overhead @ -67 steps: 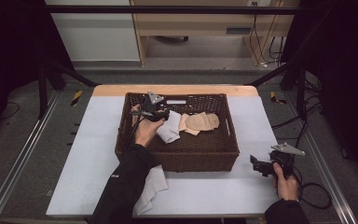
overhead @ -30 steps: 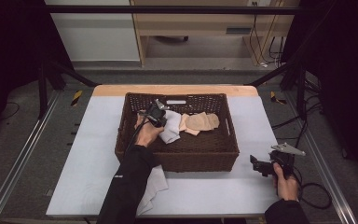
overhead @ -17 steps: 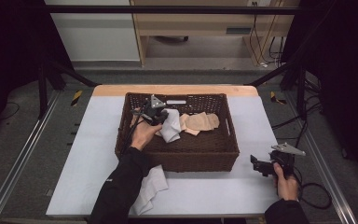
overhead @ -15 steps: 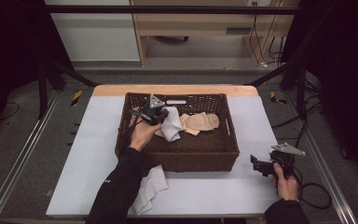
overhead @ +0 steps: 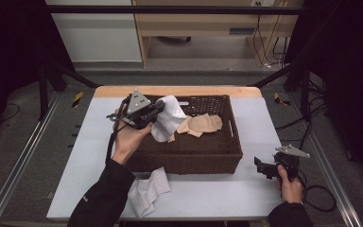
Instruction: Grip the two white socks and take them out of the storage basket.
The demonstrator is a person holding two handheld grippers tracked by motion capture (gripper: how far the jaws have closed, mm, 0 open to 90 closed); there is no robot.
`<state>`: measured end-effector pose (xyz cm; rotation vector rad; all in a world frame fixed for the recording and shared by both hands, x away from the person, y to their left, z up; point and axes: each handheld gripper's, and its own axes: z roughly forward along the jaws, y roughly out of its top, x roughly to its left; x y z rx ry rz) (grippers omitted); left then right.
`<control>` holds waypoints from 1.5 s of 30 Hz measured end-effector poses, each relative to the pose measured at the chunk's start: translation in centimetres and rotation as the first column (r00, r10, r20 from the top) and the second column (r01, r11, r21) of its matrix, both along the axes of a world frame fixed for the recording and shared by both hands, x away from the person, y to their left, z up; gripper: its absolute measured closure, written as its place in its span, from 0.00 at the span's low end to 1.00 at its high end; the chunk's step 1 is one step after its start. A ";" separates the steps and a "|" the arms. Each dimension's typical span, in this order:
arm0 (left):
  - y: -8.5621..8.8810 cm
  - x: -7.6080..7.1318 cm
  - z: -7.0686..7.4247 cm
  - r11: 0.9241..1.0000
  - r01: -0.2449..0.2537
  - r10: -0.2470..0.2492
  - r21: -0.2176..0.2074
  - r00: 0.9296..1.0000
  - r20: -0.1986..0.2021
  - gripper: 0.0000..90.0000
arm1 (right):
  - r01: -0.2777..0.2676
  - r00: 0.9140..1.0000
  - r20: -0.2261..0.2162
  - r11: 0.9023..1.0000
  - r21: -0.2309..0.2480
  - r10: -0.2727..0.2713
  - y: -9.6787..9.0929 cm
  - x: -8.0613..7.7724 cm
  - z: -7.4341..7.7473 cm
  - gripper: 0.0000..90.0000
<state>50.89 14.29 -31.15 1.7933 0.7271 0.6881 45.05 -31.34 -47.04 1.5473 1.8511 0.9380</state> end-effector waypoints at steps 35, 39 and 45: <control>5.1 -12.1 4.5 0.983 0.082 -0.061 -0.164 0.990 0.127 0.98 | 0.000 1.000 0.003 1.000 0.001 0.000 0.0 -0.1 0.1 0.04; 5.3 -13.0 3.8 0.984 0.089 -0.071 -0.153 0.991 0.117 0.98 | 0.001 1.000 0.004 1.000 0.003 -0.001 0.0 -0.2 0.1 0.04; 5.2 -13.9 1.1 0.984 0.107 -0.101 -0.140 0.994 0.048 0.98 | 0.001 1.000 0.004 1.000 0.002 -0.001 0.0 -0.2 0.1 0.04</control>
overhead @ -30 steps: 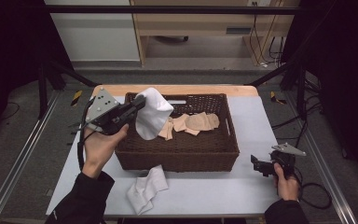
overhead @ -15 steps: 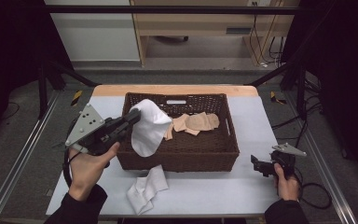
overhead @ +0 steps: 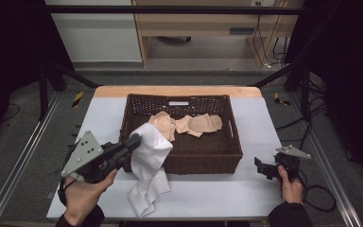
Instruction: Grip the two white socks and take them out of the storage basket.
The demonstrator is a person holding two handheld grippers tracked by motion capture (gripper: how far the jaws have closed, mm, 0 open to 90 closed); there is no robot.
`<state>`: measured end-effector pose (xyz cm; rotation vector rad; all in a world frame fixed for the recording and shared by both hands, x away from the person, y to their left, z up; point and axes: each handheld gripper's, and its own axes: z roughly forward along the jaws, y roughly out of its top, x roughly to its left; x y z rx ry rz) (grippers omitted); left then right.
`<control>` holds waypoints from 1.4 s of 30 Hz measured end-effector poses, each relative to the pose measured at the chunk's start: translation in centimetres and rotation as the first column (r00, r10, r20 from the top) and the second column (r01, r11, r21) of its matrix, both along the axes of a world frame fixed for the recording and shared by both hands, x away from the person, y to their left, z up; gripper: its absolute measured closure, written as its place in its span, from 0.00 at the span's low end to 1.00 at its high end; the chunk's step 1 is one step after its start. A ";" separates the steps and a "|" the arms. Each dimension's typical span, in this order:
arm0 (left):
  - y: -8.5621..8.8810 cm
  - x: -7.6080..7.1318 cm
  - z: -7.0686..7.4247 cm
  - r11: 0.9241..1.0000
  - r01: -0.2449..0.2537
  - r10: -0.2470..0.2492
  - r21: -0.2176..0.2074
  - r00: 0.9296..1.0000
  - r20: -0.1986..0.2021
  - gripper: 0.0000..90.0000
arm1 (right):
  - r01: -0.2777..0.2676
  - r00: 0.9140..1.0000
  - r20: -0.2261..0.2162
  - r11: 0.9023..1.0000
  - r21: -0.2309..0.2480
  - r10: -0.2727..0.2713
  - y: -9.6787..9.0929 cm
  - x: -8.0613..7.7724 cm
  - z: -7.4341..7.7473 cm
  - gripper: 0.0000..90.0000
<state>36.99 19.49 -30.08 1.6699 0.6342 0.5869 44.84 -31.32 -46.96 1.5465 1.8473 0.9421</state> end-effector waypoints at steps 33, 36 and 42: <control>-4.8 1.7 -14.2 0.970 0.105 -0.033 0.220 0.950 -0.310 0.73 | -0.006 1.000 -0.010 1.000 -0.002 0.006 0.1 0.0 0.0 0.04; -4.0 1.2 -13.6 0.978 0.063 -0.003 0.197 0.956 -0.294 0.57 | -0.006 1.000 -0.008 1.000 -0.002 0.006 0.0 -0.1 0.0 0.04; -1.5 0.4 -12.5 0.987 -0.005 0.047 0.158 0.963 -0.266 0.44 | -0.008 1.000 -0.007 1.000 -0.003 0.007 0.0 -0.1 0.0 0.04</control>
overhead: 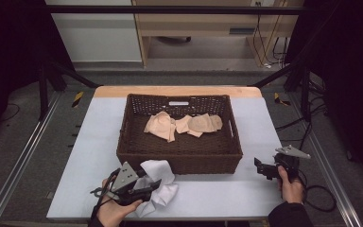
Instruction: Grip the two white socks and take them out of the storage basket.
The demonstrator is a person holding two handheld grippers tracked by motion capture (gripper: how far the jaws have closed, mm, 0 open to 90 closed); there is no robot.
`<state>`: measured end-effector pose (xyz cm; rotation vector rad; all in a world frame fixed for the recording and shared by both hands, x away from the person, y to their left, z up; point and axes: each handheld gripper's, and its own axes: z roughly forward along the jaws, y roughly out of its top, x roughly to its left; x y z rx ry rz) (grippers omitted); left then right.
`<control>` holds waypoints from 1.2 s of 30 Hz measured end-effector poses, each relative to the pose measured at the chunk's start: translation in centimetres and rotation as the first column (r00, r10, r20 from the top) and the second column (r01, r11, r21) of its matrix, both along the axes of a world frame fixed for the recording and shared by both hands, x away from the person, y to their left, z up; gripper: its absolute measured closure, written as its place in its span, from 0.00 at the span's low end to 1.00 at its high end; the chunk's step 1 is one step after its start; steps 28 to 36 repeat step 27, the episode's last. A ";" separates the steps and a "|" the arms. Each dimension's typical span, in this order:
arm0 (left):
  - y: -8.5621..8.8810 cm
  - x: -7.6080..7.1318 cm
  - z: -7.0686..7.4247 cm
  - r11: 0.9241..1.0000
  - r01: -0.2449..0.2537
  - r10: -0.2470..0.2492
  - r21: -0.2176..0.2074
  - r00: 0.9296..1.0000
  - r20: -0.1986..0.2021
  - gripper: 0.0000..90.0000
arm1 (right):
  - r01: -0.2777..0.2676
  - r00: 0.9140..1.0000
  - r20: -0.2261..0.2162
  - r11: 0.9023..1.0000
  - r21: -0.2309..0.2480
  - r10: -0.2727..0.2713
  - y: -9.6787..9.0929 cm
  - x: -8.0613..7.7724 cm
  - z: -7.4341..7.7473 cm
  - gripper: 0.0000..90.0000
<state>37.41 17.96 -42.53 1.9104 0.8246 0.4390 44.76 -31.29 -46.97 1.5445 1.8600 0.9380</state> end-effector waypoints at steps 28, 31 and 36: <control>9.6 1.9 -1.9 0.969 -0.246 0.245 0.026 0.969 0.014 0.42 | 0.007 1.000 0.006 1.000 0.009 -0.007 -0.1 -0.1 0.1 0.04; 9.6 1.9 -1.9 0.969 -0.246 0.245 0.026 0.969 0.014 0.42 | 0.007 1.000 0.006 1.000 0.009 -0.007 -0.1 -0.1 0.1 0.04; 9.6 1.9 -1.9 0.969 -0.246 0.245 0.026 0.969 0.014 0.42 | 0.007 1.000 0.006 1.000 0.009 -0.007 -0.1 -0.1 0.1 0.04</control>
